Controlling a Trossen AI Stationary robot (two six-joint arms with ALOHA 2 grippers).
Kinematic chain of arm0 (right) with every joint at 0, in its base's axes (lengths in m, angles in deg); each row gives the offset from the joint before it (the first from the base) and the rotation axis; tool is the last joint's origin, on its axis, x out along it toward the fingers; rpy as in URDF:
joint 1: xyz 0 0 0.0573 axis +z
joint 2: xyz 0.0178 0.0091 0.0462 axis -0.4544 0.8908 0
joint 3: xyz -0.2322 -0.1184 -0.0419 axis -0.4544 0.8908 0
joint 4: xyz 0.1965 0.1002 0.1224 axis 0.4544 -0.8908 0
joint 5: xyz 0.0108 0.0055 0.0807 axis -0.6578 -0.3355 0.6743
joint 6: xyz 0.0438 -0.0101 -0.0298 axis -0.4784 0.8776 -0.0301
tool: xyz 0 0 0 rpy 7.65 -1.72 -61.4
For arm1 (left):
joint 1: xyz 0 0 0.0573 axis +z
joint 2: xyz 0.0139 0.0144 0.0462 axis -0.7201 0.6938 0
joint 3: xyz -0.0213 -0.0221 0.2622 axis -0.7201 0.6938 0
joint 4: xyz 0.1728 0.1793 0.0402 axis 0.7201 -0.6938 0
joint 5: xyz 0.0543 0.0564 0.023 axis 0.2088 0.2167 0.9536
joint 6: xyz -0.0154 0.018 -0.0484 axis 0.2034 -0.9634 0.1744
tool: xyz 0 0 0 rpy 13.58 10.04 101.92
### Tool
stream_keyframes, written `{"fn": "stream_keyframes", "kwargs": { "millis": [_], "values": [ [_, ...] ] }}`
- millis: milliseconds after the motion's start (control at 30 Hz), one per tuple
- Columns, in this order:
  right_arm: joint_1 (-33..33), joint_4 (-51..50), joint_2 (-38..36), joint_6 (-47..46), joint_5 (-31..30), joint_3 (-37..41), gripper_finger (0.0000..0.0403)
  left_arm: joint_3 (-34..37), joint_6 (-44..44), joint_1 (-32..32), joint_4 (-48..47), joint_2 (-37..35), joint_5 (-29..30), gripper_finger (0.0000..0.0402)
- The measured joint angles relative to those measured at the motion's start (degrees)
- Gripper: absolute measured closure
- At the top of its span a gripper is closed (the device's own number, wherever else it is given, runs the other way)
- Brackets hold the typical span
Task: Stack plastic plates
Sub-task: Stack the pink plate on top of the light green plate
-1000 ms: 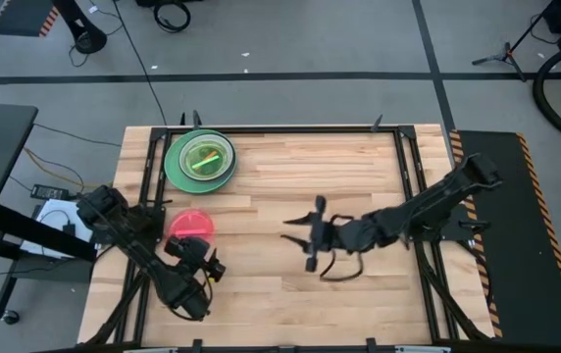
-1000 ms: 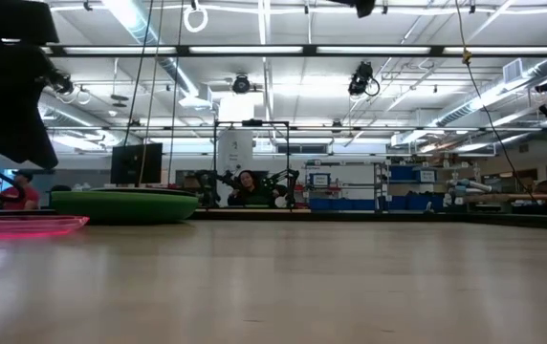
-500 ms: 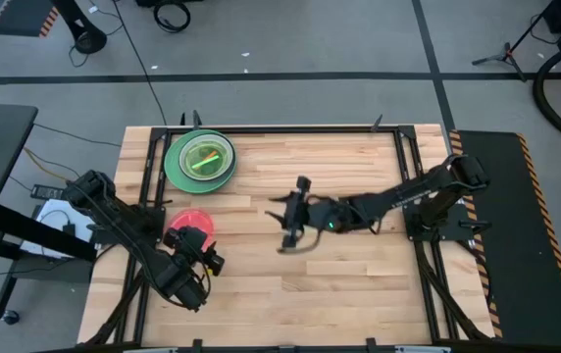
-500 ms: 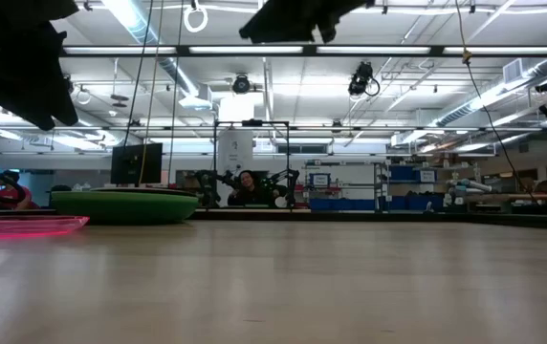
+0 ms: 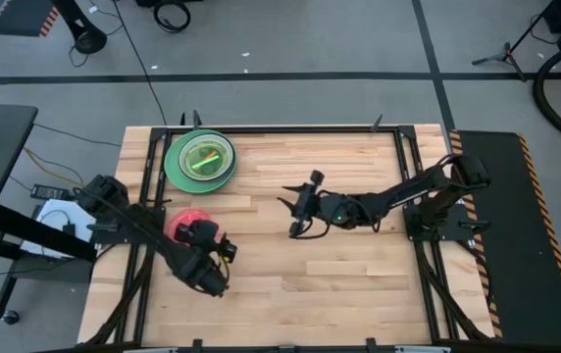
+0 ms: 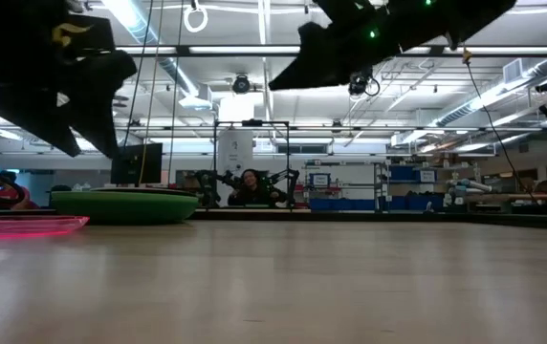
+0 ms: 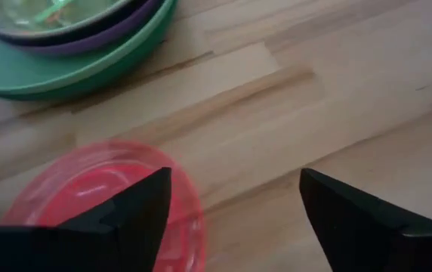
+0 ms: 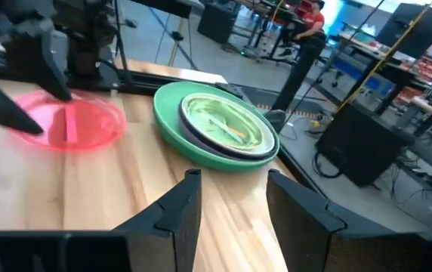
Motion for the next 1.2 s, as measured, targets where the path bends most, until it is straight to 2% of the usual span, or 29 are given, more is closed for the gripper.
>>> {"fn": "stream_keyframes", "kwargs": {
  "millis": [133,267,467,533,667,800,967,1200],
  "values": [
    [0.0,-7.6,-2.7,-0.3,4.2,-3.5,0.0245,0.0,-2.0,0.1,5.4,0.6,3.7,0.0096],
    [0.1,-19.1,-7.1,-0.6,7.0,-7.6,0.0245,0.0,-2.0,0.1,5.3,0.6,5.7,0.0101],
    [2.6,-35.8,-15.4,-7.2,8.8,-9.4,0.0245,0.0,-1.9,0.0,5.9,0.7,5.9,0.0108],
    [4.4,-39.9,-17.0,-10.1,7.3,-9.4,0.0245,0.0,-1.9,0.1,7.0,1.8,6.5,0.0108],
    [7.4,-40.4,-18.5,-12.0,2.9,-7.8,0.0245,0.0,-1.8,0.5,10.6,5.0,8.3,0.0108],
    [7.9,-38.4,-18.5,-11.0,2.6,-7.8,0.0245,0.0,-1.7,1.1,12.8,8.8,6.9,0.0108],
    [6.5,-36.3,-18.2,-7.1,2.7,-7.9,0.0245,0.0,-0.4,2.0,8.8,10.3,0.3,0.0109],
    [2.9,-36.2,-18.1,-6.4,2.8,-7.9,0.0245,0.9,5.1,2.2,2.1,11.9,0.1,0.0109]
  ]
}}
